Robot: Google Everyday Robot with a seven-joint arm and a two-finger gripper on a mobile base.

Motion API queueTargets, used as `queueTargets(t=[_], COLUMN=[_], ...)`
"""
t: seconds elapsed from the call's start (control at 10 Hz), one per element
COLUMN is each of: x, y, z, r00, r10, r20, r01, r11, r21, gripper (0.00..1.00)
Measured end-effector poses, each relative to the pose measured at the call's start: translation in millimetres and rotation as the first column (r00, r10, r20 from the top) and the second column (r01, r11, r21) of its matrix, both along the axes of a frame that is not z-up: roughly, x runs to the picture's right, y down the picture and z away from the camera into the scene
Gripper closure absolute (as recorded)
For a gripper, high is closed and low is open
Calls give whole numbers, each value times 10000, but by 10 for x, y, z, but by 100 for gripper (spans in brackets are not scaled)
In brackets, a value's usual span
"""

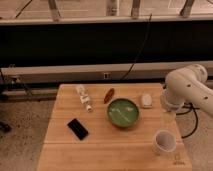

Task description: Place the eraser on the white sponge

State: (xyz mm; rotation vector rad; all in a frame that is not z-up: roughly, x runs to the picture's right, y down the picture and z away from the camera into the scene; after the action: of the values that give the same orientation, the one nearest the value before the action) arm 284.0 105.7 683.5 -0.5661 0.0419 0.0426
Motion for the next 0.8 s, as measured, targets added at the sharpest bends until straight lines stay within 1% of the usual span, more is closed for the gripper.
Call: queueTargets(t=[0.8], x=[-2], y=[14], z=[13], r00=[10000], r10=[16], r20=[17], r01=[-16], r11=[10000], r21=[-25], gripper=[20])
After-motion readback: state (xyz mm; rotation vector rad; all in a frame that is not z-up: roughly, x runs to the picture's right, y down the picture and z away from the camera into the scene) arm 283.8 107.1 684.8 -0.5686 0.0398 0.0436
